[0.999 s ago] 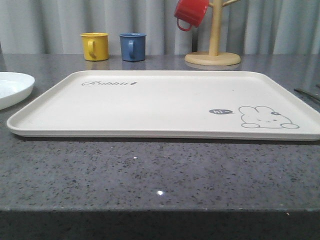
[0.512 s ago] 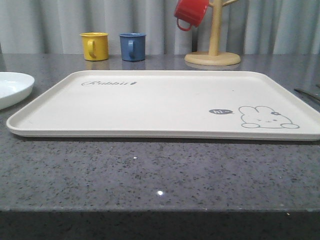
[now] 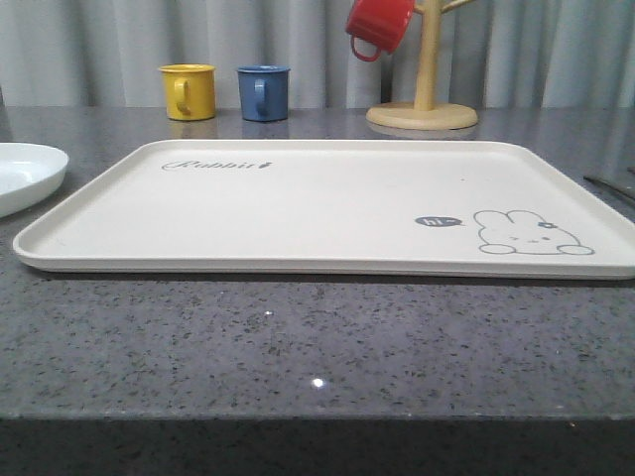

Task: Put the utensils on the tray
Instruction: 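Grasp the white plate rim with the left gripper and lift it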

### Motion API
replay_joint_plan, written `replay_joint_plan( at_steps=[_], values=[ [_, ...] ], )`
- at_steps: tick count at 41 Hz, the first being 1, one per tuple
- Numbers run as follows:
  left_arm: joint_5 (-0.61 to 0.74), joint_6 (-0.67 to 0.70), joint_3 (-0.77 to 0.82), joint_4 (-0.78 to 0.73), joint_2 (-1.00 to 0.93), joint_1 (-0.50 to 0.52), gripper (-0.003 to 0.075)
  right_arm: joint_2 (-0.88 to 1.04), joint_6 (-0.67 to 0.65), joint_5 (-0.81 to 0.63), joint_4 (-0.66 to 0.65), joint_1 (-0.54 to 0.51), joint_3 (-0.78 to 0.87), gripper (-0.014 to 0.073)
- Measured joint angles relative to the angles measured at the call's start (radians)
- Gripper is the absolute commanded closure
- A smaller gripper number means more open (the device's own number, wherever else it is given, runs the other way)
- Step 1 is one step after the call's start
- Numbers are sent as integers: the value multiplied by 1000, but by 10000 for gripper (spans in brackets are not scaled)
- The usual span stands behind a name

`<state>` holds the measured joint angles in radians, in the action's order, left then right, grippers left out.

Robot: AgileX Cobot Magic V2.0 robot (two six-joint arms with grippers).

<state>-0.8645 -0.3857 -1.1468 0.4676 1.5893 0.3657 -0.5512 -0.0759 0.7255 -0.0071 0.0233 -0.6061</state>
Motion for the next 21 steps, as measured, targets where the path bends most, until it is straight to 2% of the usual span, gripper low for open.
replay_joint_plan(
  at_steps=[9, 21],
  values=[
    [-7, 0, 0, 2, 0, 0, 410, 0, 0, 0, 0, 0, 0, 191],
    [-36, 0, -2, -21, 0, 0, 581, 0, 0, 0, 0, 0, 0, 191]
  ],
)
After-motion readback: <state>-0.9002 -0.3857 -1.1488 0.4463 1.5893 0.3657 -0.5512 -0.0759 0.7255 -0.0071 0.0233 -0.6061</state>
